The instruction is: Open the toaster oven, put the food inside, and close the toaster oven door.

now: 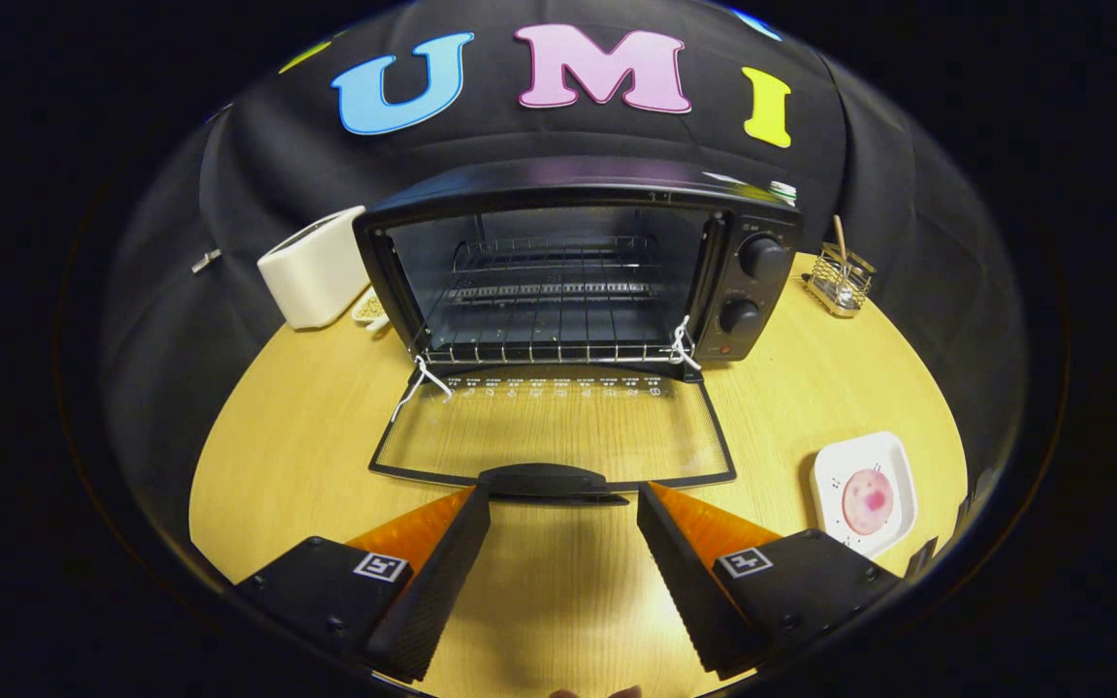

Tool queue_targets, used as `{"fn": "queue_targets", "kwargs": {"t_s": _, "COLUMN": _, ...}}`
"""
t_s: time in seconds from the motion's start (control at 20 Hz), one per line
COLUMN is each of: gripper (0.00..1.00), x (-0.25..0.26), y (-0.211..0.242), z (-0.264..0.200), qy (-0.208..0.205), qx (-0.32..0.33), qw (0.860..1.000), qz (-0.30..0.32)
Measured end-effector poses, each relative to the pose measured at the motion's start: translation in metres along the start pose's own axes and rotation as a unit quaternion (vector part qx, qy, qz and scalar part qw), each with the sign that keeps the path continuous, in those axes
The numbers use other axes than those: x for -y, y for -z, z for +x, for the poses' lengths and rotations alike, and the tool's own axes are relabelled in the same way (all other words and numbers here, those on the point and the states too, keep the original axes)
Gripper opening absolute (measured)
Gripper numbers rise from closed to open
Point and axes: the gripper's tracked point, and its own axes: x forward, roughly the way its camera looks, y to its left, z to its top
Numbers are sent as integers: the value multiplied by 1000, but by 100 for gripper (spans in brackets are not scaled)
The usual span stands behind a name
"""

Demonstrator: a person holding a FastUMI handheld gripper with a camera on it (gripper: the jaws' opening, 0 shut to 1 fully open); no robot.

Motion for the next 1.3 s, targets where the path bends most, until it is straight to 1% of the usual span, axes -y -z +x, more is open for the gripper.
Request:
{"fn": "queue_targets", "kwargs": {"t_s": 0.2, "gripper": 100, "x": 27, "y": -8, "z": -26, "qy": -9, "qx": -4, "qw": 1000, "qz": 3}}
{"fn": "queue_targets", "kwargs": {"t_s": 0.35, "gripper": 100, "x": 64, "y": -3, "z": -43, "qy": 4, "qx": -21, "qw": 1000, "qz": 1}}
{"fn": "queue_targets", "kwargs": {"t_s": 0.65, "gripper": 100, "x": 154, "y": 6, "z": -60, "qy": 36, "qx": -56, "qw": 997, "qz": 24}}
{"fn": "queue_targets", "kwargs": {"t_s": 1.0, "gripper": 100, "x": 260, "y": 23, "z": -52, "qy": 66, "qx": -128, "qw": 989, "qz": 26}}
{"fn": "queue_targets", "kwargs": {"t_s": 1.3, "gripper": 99, "x": 330, "y": 39, "z": -27, "qy": 67, "qx": -199, "qw": 976, "qz": 51}}
